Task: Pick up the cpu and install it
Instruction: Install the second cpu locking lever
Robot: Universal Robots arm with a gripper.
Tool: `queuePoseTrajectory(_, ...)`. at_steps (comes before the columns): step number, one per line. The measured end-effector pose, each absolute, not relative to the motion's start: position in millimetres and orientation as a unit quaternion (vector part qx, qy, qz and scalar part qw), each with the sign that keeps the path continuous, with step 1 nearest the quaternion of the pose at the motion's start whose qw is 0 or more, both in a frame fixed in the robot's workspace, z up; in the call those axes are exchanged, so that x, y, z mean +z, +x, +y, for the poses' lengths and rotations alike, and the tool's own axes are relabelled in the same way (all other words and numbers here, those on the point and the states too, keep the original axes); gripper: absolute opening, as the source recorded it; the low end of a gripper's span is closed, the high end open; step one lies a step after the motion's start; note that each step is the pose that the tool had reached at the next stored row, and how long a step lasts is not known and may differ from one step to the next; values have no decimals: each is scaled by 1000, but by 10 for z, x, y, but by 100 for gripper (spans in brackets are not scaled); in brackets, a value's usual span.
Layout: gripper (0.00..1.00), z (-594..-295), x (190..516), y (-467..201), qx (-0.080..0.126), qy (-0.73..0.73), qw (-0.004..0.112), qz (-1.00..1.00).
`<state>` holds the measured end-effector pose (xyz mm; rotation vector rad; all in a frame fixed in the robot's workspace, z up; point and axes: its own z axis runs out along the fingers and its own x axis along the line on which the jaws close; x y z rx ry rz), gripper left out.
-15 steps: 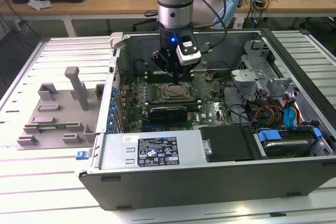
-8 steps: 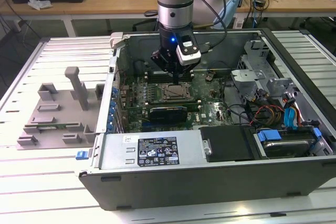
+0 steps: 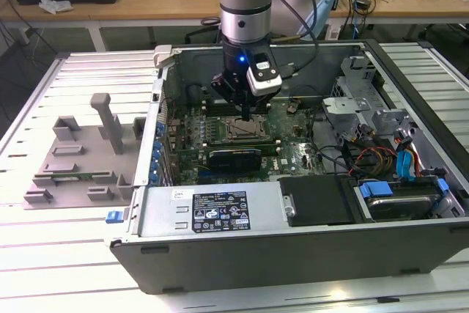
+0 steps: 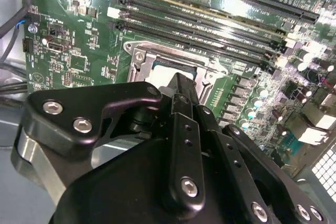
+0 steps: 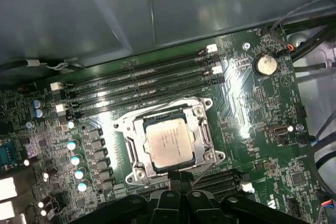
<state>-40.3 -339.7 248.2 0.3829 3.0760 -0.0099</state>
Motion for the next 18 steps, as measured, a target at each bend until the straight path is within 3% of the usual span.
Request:
queuePoseTrajectory(3,11,-3543,2472,-403,-3,116,21,993)
queuePoseTrajectory(18,11,-3608,2397,-425,-1,40,21,999)
